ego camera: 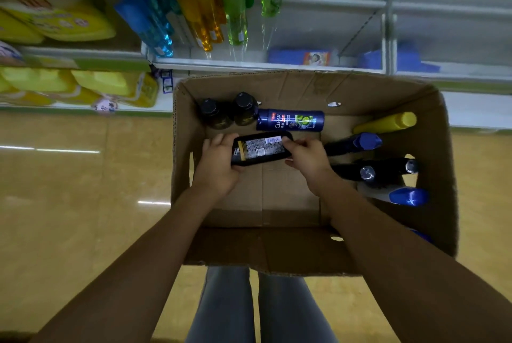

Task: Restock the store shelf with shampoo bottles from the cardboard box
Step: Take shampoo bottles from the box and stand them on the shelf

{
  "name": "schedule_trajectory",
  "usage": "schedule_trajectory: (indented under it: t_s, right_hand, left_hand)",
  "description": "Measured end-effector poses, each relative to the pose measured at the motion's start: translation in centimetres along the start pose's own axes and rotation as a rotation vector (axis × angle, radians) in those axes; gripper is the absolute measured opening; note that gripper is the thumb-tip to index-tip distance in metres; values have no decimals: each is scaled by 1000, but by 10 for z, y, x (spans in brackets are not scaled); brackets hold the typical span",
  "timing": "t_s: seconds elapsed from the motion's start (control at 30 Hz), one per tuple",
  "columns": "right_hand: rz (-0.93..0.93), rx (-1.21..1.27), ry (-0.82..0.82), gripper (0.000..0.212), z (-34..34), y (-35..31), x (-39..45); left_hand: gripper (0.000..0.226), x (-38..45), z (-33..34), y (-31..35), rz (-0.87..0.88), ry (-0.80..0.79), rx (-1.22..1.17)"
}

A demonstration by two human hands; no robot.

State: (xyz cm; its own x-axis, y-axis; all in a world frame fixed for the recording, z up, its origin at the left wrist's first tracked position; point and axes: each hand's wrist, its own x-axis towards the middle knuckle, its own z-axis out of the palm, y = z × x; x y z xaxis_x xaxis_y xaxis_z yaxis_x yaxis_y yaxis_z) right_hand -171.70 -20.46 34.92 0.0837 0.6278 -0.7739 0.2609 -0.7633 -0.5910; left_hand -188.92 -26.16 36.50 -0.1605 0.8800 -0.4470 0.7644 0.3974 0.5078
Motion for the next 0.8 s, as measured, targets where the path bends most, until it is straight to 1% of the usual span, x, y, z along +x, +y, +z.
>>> schedule_trajectory:
  t_s: [0.07, 0.1, 0.17, 0.2, 0.23, 0.3, 0.4, 0.47, 0.57, 0.67, 0.8]
  right_hand:
    - [-8, 41, -8, 9, -6, -12, -15]
    - [-12, 64, -15, 14, -9, -18, -23]
    - [-35, 93, -44, 34, -16, -30, -36]
    - [-52, 98, -66, 40, -20, -37, -44]
    - [-66, 101, -96, 43, -24, -44, -53]
    - [-81, 110, -161, 41, -31, -58, -72]
    - [-92, 137, -242, 28, -45, -83, -105]
    - [-100, 141, -311, 26, -55, -101, -125]
    - [-107, 202, -426, 26, -70, -125, -153]
    - [-99, 256, -540, 13, -79, -147, -180]
    - [-122, 187, -631, 24, -81, -167, -207]
  left_hand:
    - [69, -9, -15, 9, 31, 19, -14]
    - [70, -13, -22, 12, 42, 18, -23]
    - [71, -21, -40, 19, 58, 17, -50]
    - [73, -25, -50, 23, 68, 23, -68]
    - [74, -29, -60, 26, 81, 25, -85]
    - [77, -36, -82, 33, 92, 16, -152]
    - [74, -49, -121, 50, 49, -41, -384]
    - [67, -58, -147, 61, 42, -50, -498]
    - [49, -73, -182, 70, 1, -12, -694]
    - [47, -88, -214, 78, -64, 38, -999]
    - [41, -98, -247, 95, -22, 83, -1195]
